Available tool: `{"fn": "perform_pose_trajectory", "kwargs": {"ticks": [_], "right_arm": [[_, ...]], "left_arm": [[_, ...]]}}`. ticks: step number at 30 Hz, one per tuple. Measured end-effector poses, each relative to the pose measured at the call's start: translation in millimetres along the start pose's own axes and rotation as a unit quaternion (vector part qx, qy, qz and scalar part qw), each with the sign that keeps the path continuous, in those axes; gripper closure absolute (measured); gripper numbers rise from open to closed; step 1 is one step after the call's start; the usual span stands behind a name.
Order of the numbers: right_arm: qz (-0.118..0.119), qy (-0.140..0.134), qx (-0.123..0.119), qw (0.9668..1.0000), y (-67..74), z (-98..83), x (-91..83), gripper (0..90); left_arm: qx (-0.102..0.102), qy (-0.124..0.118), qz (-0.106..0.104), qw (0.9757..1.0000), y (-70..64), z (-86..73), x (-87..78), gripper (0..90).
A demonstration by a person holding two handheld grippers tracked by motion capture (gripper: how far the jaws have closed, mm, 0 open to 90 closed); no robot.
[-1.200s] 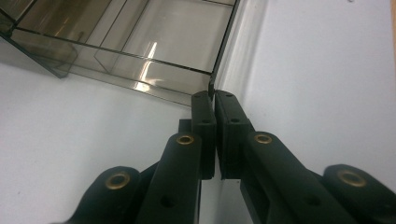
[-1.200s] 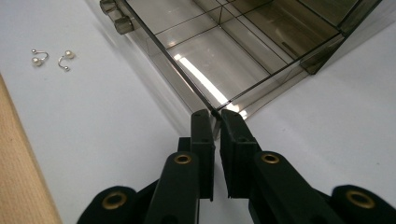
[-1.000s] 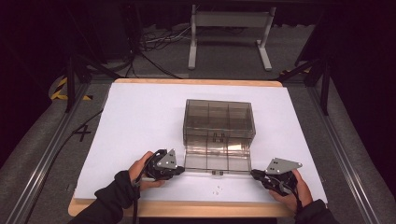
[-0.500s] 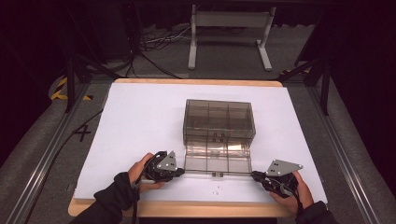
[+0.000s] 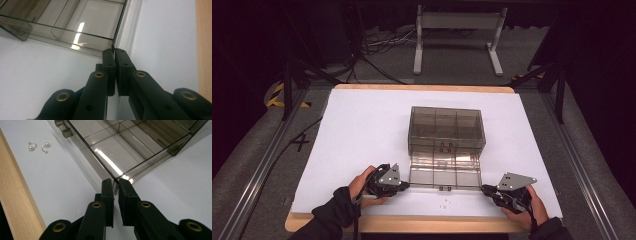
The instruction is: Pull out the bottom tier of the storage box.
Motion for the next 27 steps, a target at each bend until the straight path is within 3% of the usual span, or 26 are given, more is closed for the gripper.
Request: {"fn": "perform_pose_trajectory", "kwargs": {"ticks": [10,12,14,19,23,26,27], "right_arm": [[0.004,0.002,-0.003,1.0,1.8,0.4,-0.1,78.8],[0.003,0.005,-0.004,1.0,1.9,0.2,-0.6,78.4],[-0.001,-0.002,-0.001,1.0,0.0,1.7,-4.0,78.0],[0.006,-0.053,0.017,0.9984,0.9,13.1,-18.5,81.8],[0.024,-0.065,0.002,0.9976,14.4,22.2,-16.9,84.5],[0.035,-0.066,-0.007,0.9972,22.5,26.7,-11.6,85.0],[0.05,-0.064,-0.019,0.9965,32.2,32.3,-2.6,84.5]], "left_arm": [[-0.007,-0.008,0.0,0.9999,-0.4,-0.7,-0.9,87.0],[-0.01,-0.01,0.009,0.9999,-0.7,-2.4,-3.6,86.4],[-0.014,-0.027,0.021,0.9993,0.8,-1.7,-10.1,85.2],[-0.055,-0.078,0.053,0.9941,4.8,-8.5,-32.6,81.4],[-0.076,-0.102,0.06,0.99,2.9,-17.7,-41.4,76.6],[-0.077,-0.105,0.066,0.9893,3.2,-23.1,-42.8,68.7],[-0.08,-0.106,0.066,0.9889,4.0,-25.8,-43.2,66.7]]}}
Point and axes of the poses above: each handheld gripper's, and its own axes: x roughly forward along the jaws, z roughly out of its top, y roughly to its left, the point moved 8 cm from there along x, roughly forward along the jaws, and after that the axes turned 5 degrees about z, right-handed, at the moved point
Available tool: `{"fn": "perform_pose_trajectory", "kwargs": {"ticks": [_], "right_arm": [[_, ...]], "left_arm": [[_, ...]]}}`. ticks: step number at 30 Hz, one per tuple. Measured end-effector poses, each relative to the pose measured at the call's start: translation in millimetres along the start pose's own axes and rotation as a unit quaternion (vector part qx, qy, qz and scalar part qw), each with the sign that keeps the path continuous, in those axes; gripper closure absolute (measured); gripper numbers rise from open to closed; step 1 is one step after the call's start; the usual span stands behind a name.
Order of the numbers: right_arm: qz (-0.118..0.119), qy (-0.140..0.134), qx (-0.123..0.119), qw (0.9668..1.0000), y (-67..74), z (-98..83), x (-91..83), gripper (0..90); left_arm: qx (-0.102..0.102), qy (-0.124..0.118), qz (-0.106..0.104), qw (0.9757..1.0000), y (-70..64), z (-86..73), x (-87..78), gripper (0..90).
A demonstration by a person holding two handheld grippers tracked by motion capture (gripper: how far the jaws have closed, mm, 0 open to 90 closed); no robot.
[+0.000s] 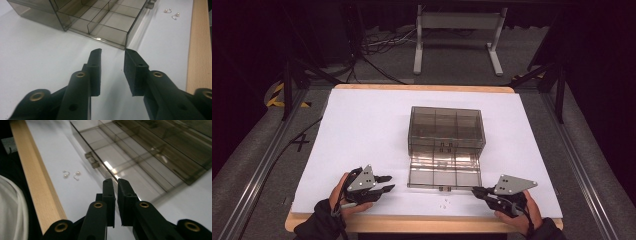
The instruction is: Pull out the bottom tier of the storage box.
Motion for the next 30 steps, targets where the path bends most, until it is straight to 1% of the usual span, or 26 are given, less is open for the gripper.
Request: {"fn": "perform_pose_trajectory", "kwargs": {"ticks": [1,2,4,5,6,9,10,12,13,14,15,17,18,19,23,24,25,28,30], "right_arm": [[0.0,0.0,0.0,1.0,0.0,0.0,0.0,84.5],[0.007,0.002,-0.006,1.0,3.6,1.9,5.6,83.7],[0.029,0.004,-0.012,0.9995,12.0,4.9,17.8,82.0],[0.04,0.012,-0.024,0.9988,17.3,5.5,25.4,81.9],[0.047,0.019,-0.033,0.9982,21.0,5.8,31.2,81.7],[0.067,0.032,-0.051,0.9959,28.8,7.1,46.4,79.5],[0.071,0.031,-0.05,0.9957,29.3,7.5,48.5,78.9],[0.076,0.027,-0.049,0.9955,28.7,9.4,53.3,77.6],[0.08,0.027,-0.047,0.9953,28.8,10.1,54.8,77.2],[0.082,0.027,-0.048,0.9951,28.4,10.6,56.1,77.1],[0.085,0.026,-0.043,0.9951,29.3,11.1,57.7,77.0],[0.091,0.03,-0.048,0.9943,29.3,10.9,61.0,76.8],[0.094,0.034,-0.046,0.994,29.9,10.7,63.5,76.7],[0.099,0.038,-0.049,0.9932,30.5,10.2,66.2,76.7],[0.102,0.047,-0.049,0.9925,31.0,8.8,72.2,76.9],[0.099,0.049,-0.051,0.9926,30.4,8.8,73.6,76.9],[0.101,0.048,-0.05,0.9924,30.3,9.4,73.9,76.4],[0.1,0.049,-0.043,0.9929,28.3,9.5,75.2,76.8],[0.097,0.05,-0.041,0.9932,27.2,9.5,75.5,79.9]], "left_arm": [[-0.005,-0.005,-0.002,1.0,0.4,-1.2,-0.8,66.7],[-0.006,-0.012,-0.001,0.9999,1.4,-1.6,-1.6,64.7],[-0.009,-0.019,-0.003,0.9998,1.2,-4.0,-3.1,60.9],[-0.005,-0.023,0.0,0.9997,1.2,-5.2,-3.5,60.0],[-0.006,-0.025,-0.001,0.9997,0.8,-6.3,-3.6,57.8],[-0.019,-0.031,0.006,0.9993,3.0,-9.4,-3.7,50.2],[-0.023,-0.034,0.008,0.9991,4.1,-10.2,-4.5,49.3],[-0.031,-0.041,0.015,0.9985,6.2,-9.9,-6.2,44.1],[-0.039,-0.043,0.024,0.998,7.6,-10.2,-6.5,42.0],[-0.044,-0.045,0.029,0.9976,8.8,-10.1,-6.4,36.0],[-0.048,-0.046,0.033,0.9972,9.4,-10.2,-6.9,34.0],[-0.05,-0.048,0.043,0.9967,11.3,-10.3,-7.5,29.4],[-0.051,-0.048,0.045,0.9965,11.6,-10.5,-7.7,27.0],[-0.051,-0.048,0.045,0.9965,11.6,-10.5,-7.7,25.9],[-0.049,-0.047,0.05,0.9964,11.7,-10.7,-8.0,24.2],[-0.05,-0.048,0.049,0.9964,11.3,-10.7,-8.0,24.2],[-0.049,-0.048,0.048,0.9965,11.2,-10.8,-8.1,24.2],[-0.048,-0.047,0.045,0.9967,10.3,-10.9,-7.6,23.8],[-0.044,-0.042,0.044,0.9972,9.9,-11.2,-7.0,23.8]]}}
Point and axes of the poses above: each handheld gripper's, and its own axes: x roughly forward along the jaws, z roughly out of its top, y roughly to its left, the point moved 8 cm from there along x, roughly forward along the jaws, and after that the axes turned 5 degrees about z, right-handed, at the moved point
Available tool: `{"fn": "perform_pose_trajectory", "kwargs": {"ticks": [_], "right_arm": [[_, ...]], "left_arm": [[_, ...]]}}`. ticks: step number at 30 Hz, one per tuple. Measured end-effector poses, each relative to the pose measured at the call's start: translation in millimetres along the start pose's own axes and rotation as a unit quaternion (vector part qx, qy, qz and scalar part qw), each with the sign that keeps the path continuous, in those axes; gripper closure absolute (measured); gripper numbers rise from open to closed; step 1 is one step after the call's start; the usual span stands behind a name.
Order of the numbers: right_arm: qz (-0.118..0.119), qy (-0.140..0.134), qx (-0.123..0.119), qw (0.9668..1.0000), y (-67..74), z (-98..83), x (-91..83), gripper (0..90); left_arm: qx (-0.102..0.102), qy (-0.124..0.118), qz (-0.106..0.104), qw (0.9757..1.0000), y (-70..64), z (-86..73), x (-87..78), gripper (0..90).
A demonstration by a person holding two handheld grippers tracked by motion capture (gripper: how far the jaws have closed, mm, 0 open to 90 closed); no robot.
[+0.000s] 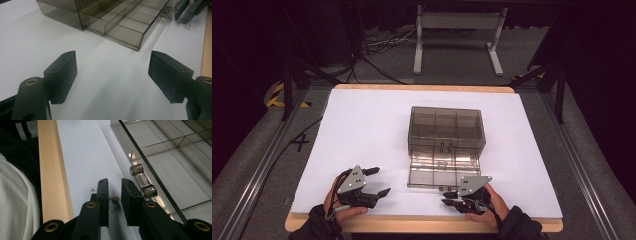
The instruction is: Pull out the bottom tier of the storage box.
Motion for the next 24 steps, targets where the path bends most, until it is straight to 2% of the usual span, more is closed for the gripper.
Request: {"fn": "perform_pose_trajectory", "kwargs": {"ticks": [4,7,14,24], "right_arm": [[0.005,0.001,-0.005,1.0,1.6,0.1,0.0,89.0],[0.004,0.001,-0.009,1.0,2.0,-0.1,0.0,89.2],[0.004,0.0,-0.01,0.9999,2.5,-0.6,-0.5,89.4],[0.005,-0.012,-0.013,0.9998,4.3,2.5,-5.6,89.5]], "left_arm": [[0.002,0.001,-0.001,1.0,-0.1,0.0,0.3,23.4],[-0.001,0.001,0.0,1.0,0.0,-0.1,0.6,23.4],[0.007,0.008,-0.004,0.9999,-1.4,-0.6,1.3,23.4],[0.005,0.003,-0.006,1.0,-0.8,-0.1,0.6,23.2]]}}
Point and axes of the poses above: each handheld gripper's, and its own axes: x roughly forward along the jaws, z roughly out of its top, y roughly to its left, the point moved 8 cm from there along x, roughly forward along the jaws, and after that the axes turned 5 degrees about z, right-handed, at the moved point
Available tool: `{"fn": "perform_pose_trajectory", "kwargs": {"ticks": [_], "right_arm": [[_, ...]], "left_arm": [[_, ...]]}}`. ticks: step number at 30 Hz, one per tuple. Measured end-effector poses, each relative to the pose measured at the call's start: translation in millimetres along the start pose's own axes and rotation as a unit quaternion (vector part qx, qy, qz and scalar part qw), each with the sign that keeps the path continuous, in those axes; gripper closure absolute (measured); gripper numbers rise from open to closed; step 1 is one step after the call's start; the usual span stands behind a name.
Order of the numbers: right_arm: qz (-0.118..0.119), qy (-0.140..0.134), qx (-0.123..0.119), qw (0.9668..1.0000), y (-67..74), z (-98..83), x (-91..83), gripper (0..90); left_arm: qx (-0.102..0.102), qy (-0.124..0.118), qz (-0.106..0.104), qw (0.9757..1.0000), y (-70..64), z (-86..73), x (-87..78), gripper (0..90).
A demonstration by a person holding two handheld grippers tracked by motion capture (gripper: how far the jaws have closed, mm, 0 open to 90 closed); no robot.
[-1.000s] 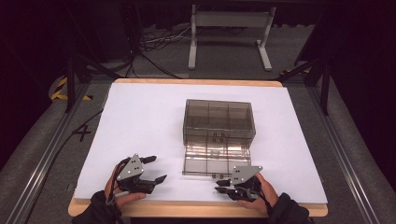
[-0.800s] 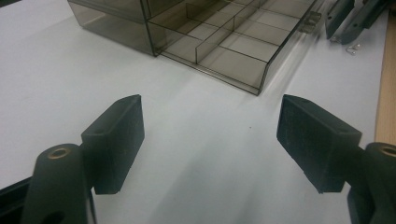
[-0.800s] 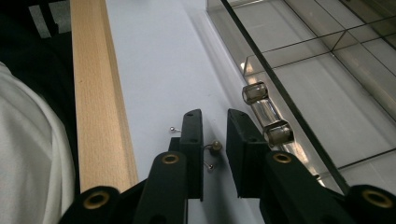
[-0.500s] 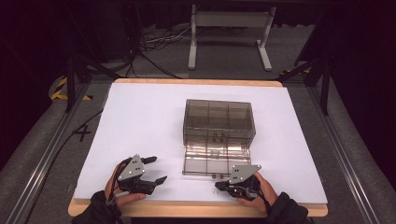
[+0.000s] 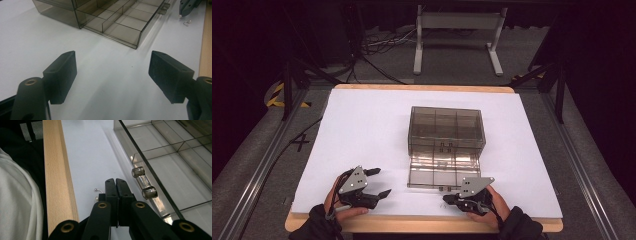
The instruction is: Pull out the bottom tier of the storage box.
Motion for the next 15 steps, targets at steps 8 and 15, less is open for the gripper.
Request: {"fn": "perform_pose_trajectory", "kwargs": {"ticks": [8,15], "right_arm": [[-0.004,-0.015,0.002,0.9999,-2.2,6.5,-7.2,89.6],[-0.008,-0.024,0.008,0.9997,-3.4,8.7,-10.5,89.5]], "left_arm": [[-0.009,-0.004,-0.001,0.9999,1.2,0.0,-1.1,20.8],[-0.009,-0.004,-0.006,0.9999,0.6,0.1,-1.0,20.4]]}}
Point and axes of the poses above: each handheld gripper's, and its own axes: x roughly forward along the jaws, z roughly out of its top, y roughly to its left, the point moved 8 cm from there along x, roughly forward along the jaws, and after that the axes turned 5 degrees about z, right-handed, at the moved point
